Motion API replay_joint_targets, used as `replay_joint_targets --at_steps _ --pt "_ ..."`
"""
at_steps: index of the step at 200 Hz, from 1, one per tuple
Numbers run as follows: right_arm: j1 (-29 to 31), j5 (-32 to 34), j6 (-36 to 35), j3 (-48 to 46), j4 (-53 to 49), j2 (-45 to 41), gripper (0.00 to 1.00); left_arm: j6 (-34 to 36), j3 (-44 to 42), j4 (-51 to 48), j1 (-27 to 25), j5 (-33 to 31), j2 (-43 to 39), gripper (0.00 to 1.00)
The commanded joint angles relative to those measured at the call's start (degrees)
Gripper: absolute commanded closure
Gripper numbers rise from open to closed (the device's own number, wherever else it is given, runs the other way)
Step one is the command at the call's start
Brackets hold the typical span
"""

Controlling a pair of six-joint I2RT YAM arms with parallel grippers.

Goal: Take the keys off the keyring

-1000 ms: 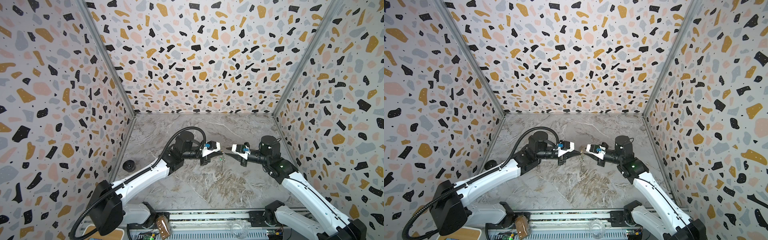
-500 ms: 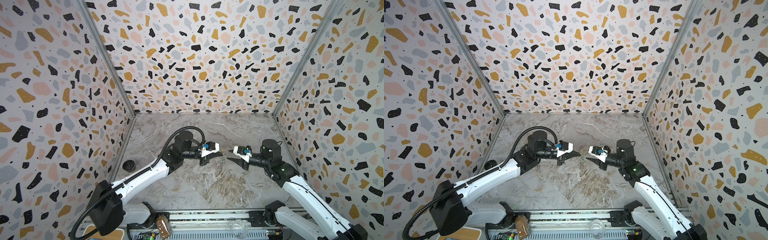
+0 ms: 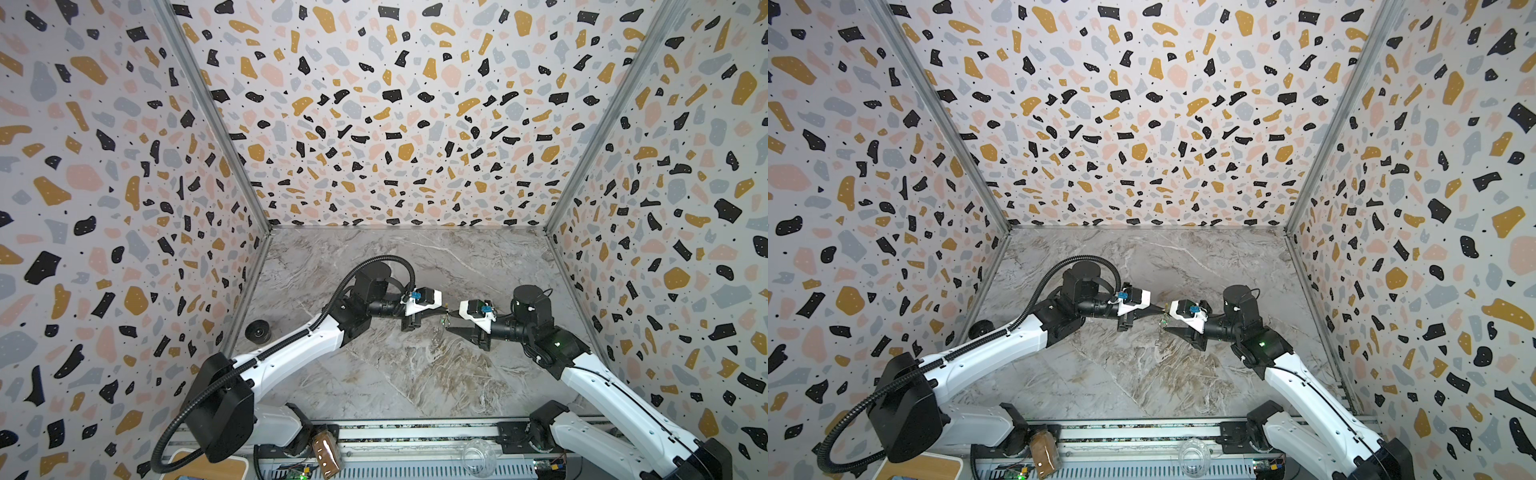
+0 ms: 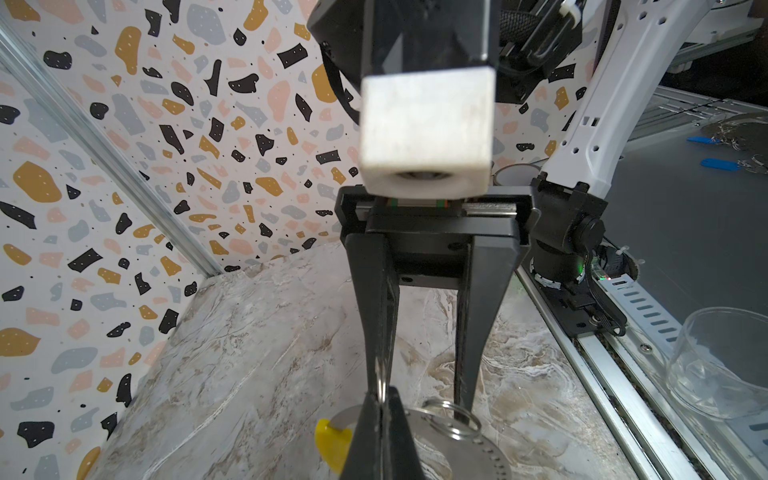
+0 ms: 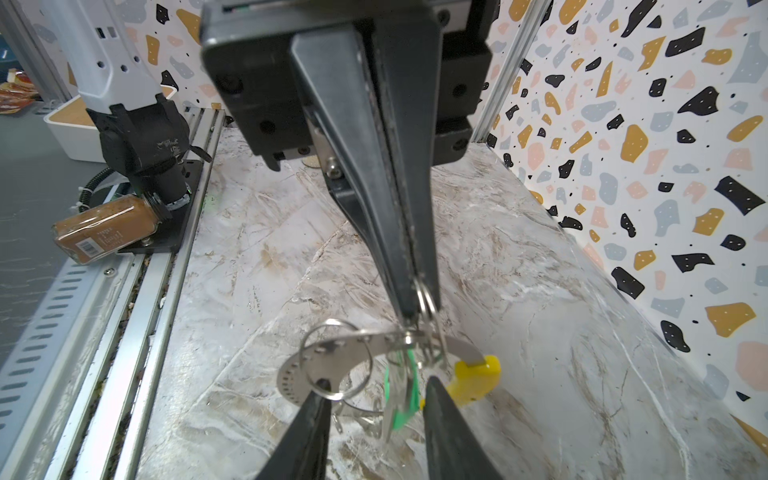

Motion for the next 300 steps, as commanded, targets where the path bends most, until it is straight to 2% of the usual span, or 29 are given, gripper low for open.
replay_joint_targets --at_steps 1,94,173,217,300 --pt "0.45 0.05 2.51 -0.92 4.89 -0.48 0.62 0.37 2.27 2.67 0.28 0.91 -0.32 1.0" --pt "0.75 1.89 0.07 -2.07 7.54 3.79 0.64 -1.98 1.29 6.24 0.29 -0.44 -0.52 1.0" --pt "0.71 4.93 -0.95 -2.57 10.06 1.39 0.72 -2.03 1.78 5.69 0.28 -0.67 0.04 1.0" --pt "0.74 2.33 -0.02 -3.09 11.72 1.6 0.73 -1.87 1.99 5.58 0.32 -0.84 0.18 1.0" --pt "0.76 2.01 1.76 -3.37 13.34 2.57 0.89 -0.54 2.08 4.31 0.28 -1.27 -0.11 1.0"
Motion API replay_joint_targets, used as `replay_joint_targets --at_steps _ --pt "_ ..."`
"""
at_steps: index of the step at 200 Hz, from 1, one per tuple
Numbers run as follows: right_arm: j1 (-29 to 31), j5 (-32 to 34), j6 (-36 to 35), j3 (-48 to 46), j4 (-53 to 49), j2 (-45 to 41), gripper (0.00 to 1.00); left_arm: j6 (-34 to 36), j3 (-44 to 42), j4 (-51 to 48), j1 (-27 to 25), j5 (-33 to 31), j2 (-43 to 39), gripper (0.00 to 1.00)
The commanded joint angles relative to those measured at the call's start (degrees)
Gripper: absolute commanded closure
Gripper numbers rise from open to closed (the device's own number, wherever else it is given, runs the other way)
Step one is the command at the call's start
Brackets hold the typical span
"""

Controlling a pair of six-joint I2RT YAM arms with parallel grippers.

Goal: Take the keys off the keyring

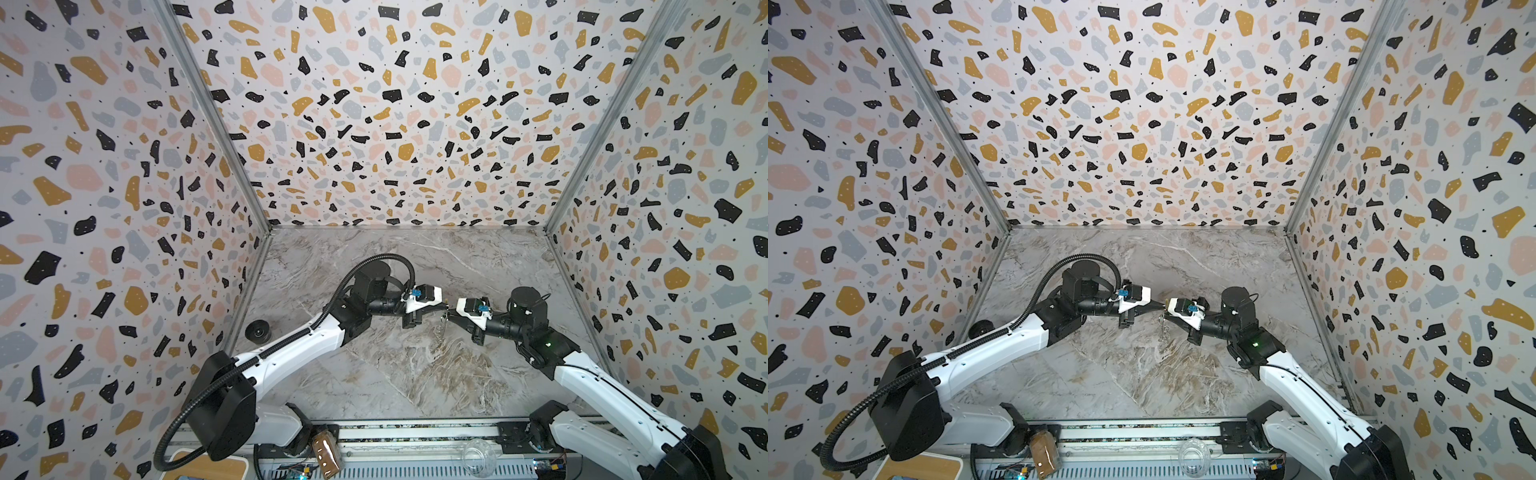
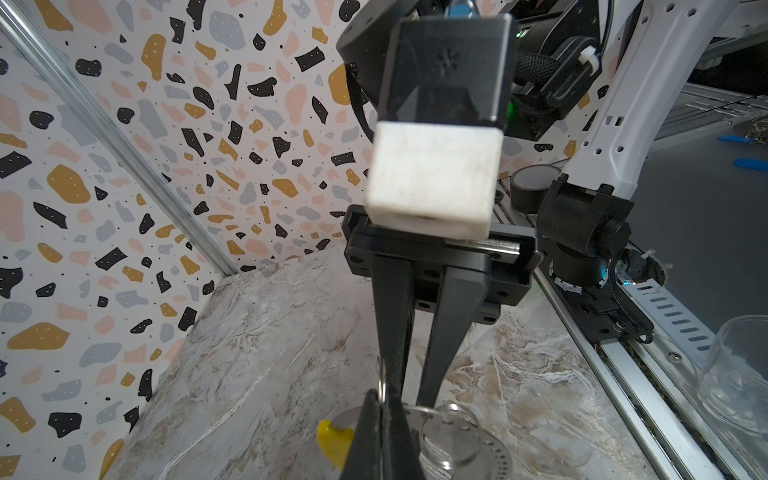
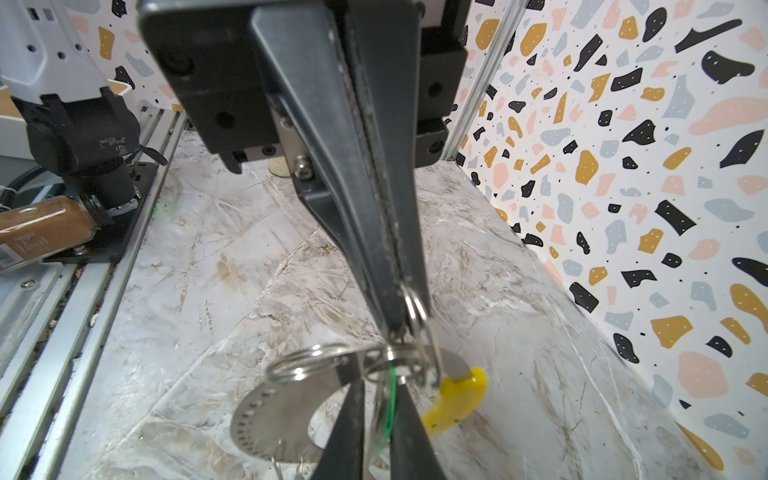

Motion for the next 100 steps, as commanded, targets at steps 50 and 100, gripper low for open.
replay_joint_targets --at_steps 50,100 --pt "0.25 1.0 1.15 0.22 0.34 -0.15 0.96 2.35 1.98 -0.69 0.33 -1.33 -1.36 1.0" --pt "0.27 3.18 0.59 0.35 -2.48 -1.13 0.99 2.87 -0.16 2.43 0.28 -7.08 -3.52 1.0"
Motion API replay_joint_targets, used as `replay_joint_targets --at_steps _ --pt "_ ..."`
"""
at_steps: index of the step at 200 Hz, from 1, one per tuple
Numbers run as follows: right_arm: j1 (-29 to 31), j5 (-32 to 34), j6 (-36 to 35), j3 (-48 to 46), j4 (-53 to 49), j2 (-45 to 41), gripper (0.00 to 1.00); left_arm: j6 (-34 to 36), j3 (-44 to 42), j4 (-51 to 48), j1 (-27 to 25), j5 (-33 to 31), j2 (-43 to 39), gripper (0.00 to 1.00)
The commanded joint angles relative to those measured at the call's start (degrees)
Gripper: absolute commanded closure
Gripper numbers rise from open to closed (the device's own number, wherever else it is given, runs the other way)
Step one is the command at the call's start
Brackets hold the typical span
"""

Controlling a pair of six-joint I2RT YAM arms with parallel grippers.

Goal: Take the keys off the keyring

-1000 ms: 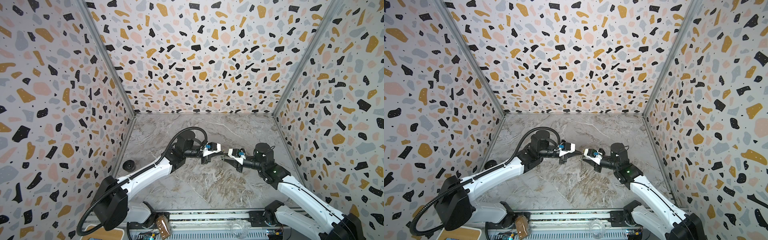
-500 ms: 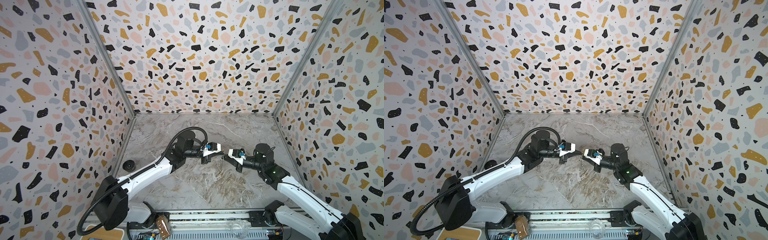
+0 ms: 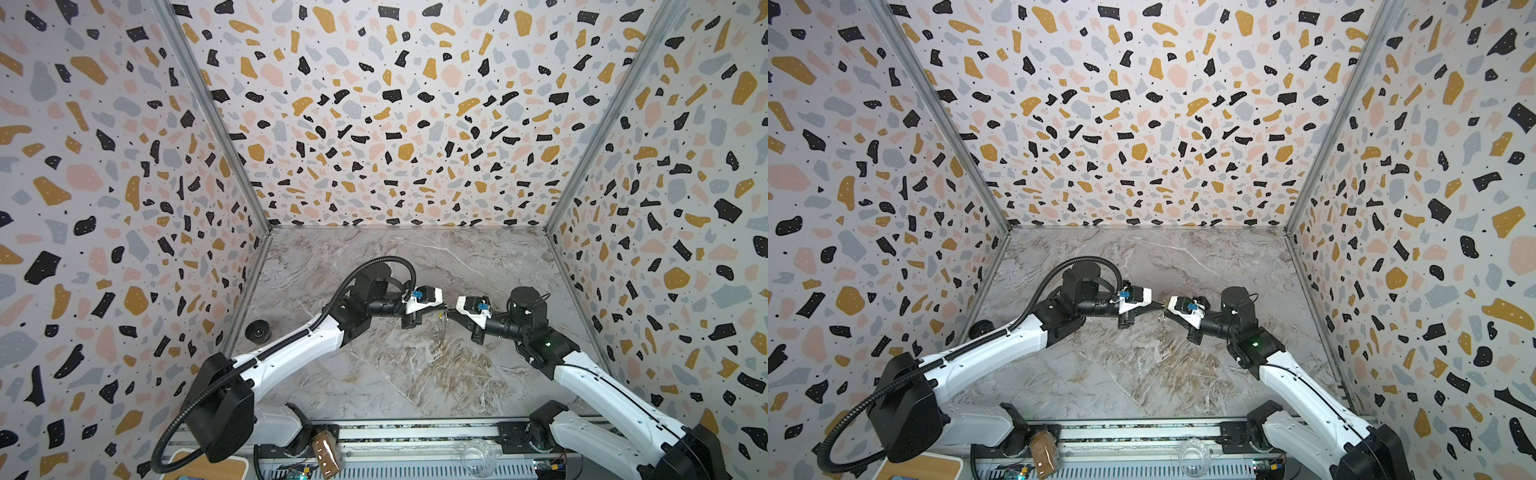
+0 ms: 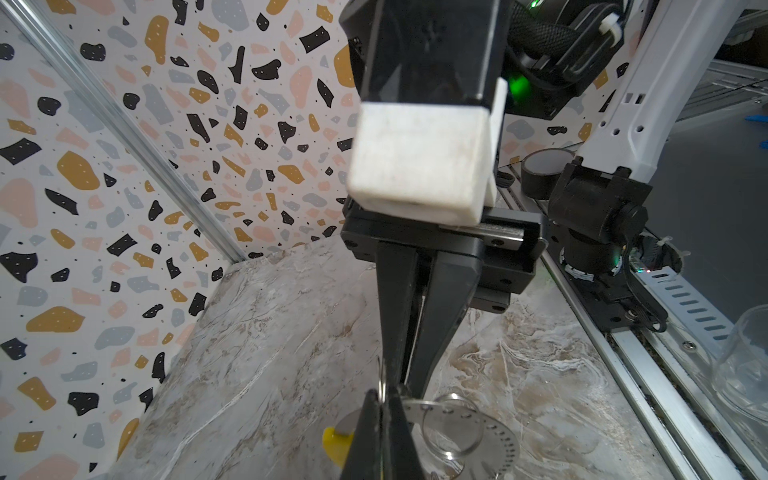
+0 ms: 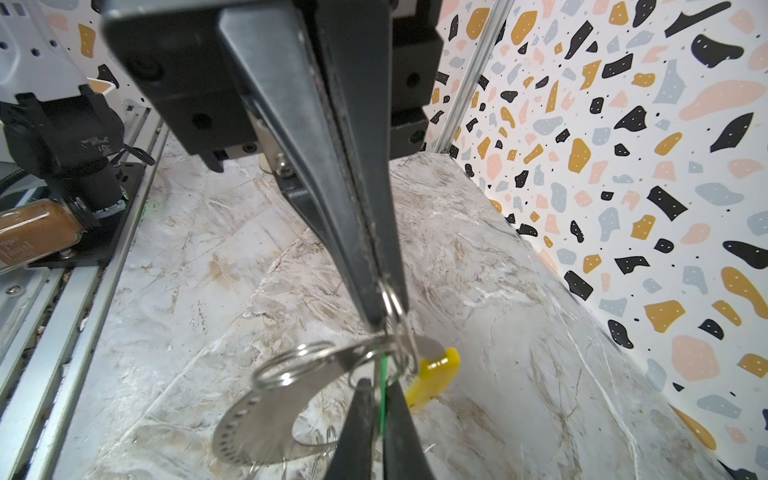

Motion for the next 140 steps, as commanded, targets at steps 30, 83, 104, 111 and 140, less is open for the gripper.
replay_joint_targets --at_steps 30,83,104,111,140 --pt "0.36 2.21 -0.43 0.33 -3.57 -1.29 1.0 0.48 -1.26 6.86 0.28 -5.38 -3.51 1.0" --pt "0.35 4.55 -1.14 0.81 -5.43 -2.44 1.0 0.34 -2.33 8.53 0.28 -7.37 -4.18 1.0" --pt "0.28 4.95 -1.22 1.09 -5.65 -2.55 1.0 0.43 -2.83 8.83 0.28 -8.19 -4.63 1.0" --pt "0.36 5.02 -1.22 1.23 -5.71 -2.58 1.0 0.44 -3.06 8.88 0.28 -8.36 -4.74 1.0" --pt "0.44 5.7 -1.56 1.95 -6.26 -2.8 1.0 0.52 -3.81 9.05 0.28 -9.69 -5.45 1.0"
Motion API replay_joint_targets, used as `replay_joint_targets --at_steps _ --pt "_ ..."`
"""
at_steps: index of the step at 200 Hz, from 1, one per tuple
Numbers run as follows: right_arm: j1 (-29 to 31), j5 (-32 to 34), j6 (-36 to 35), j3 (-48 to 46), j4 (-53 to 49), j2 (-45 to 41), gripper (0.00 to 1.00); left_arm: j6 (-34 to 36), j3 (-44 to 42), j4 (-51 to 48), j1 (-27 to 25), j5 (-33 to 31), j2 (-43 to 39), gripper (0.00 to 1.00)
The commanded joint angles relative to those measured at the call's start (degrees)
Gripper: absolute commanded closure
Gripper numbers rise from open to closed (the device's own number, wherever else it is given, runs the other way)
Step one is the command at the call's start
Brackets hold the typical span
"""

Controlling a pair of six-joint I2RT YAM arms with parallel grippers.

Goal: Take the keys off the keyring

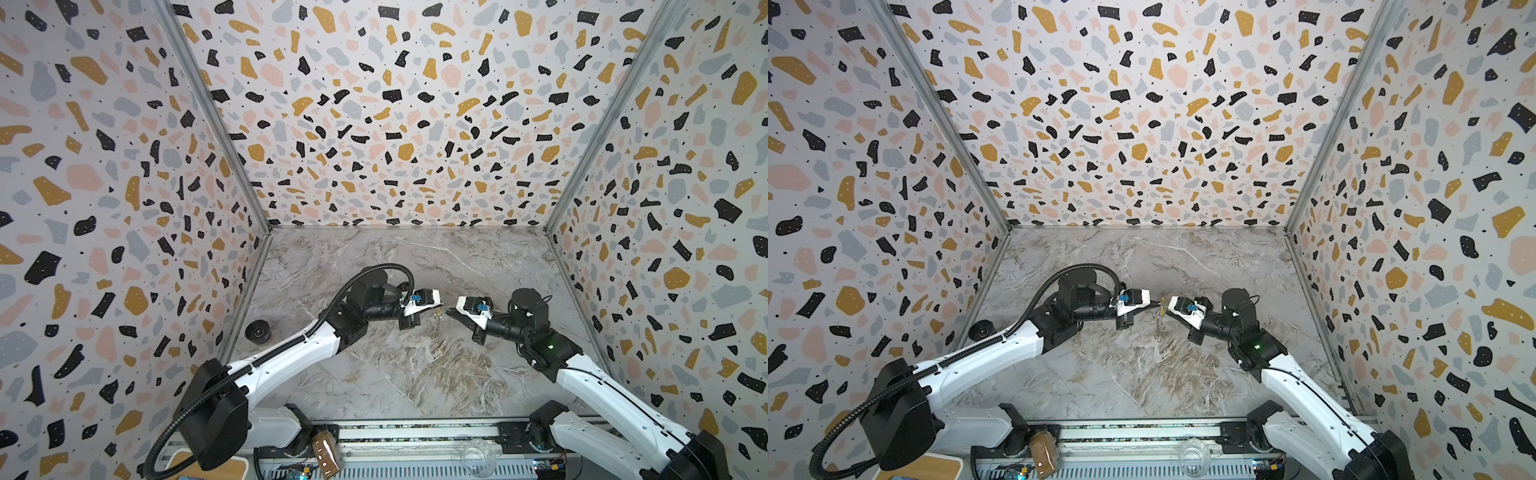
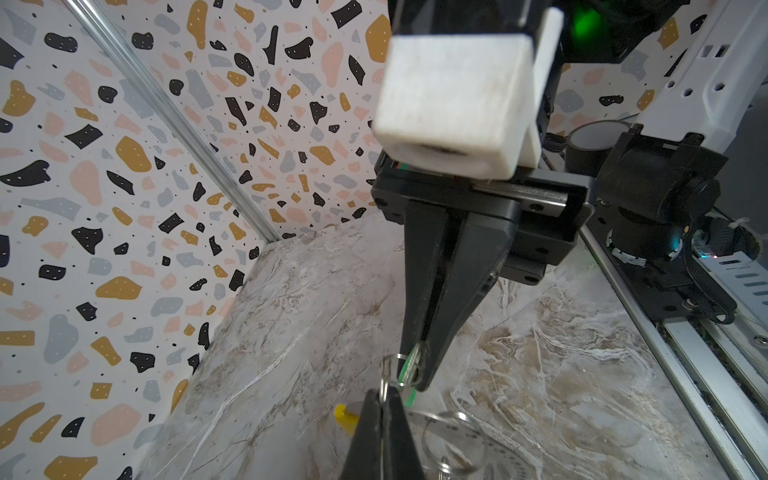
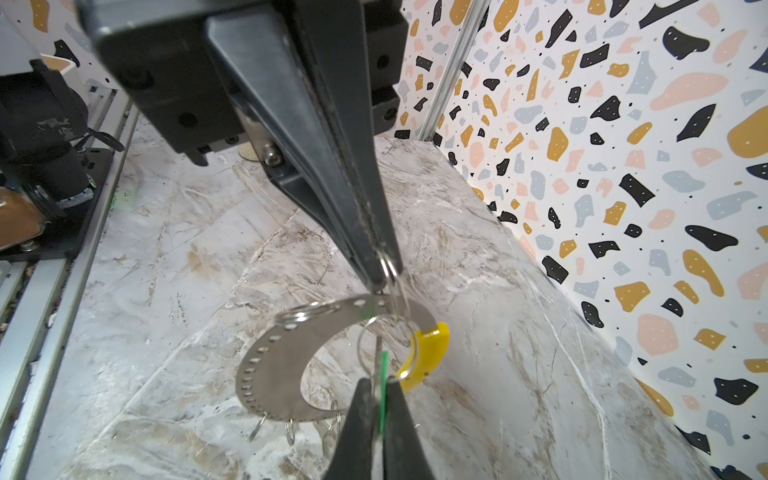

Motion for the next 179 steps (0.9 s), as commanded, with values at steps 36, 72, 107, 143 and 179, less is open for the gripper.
replay_joint_targets --at_steps 36,72,107,143,179 --pt "0.34 2.94 -1.45 2.97 -4.86 -1.93 1.0 0.5 -1.14 7.11 0.47 -3.6 -3.67 1.0" --pt "0.77 4.48 -2.25 3.71 -4.98 -3.22 1.0 0.41 -1.47 7.02 0.42 -4.21 -3.62 1.0" --pt "1.41 6.42 -2.99 4.23 -5.26 -4.46 1.0 0.13 -1.77 7.06 0.43 -4.57 -3.66 1.0" --pt "2.15 8.03 -3.97 4.35 -4.8 -4.94 1.0 -1.07 -2.22 8.62 0.34 -4.04 -3.44 1.0" --pt "4.16 8.71 -3.37 3.07 -3.06 -3.05 1.0 -3.8 -2.64 12.39 0.34 -4.91 -3.61 1.0"
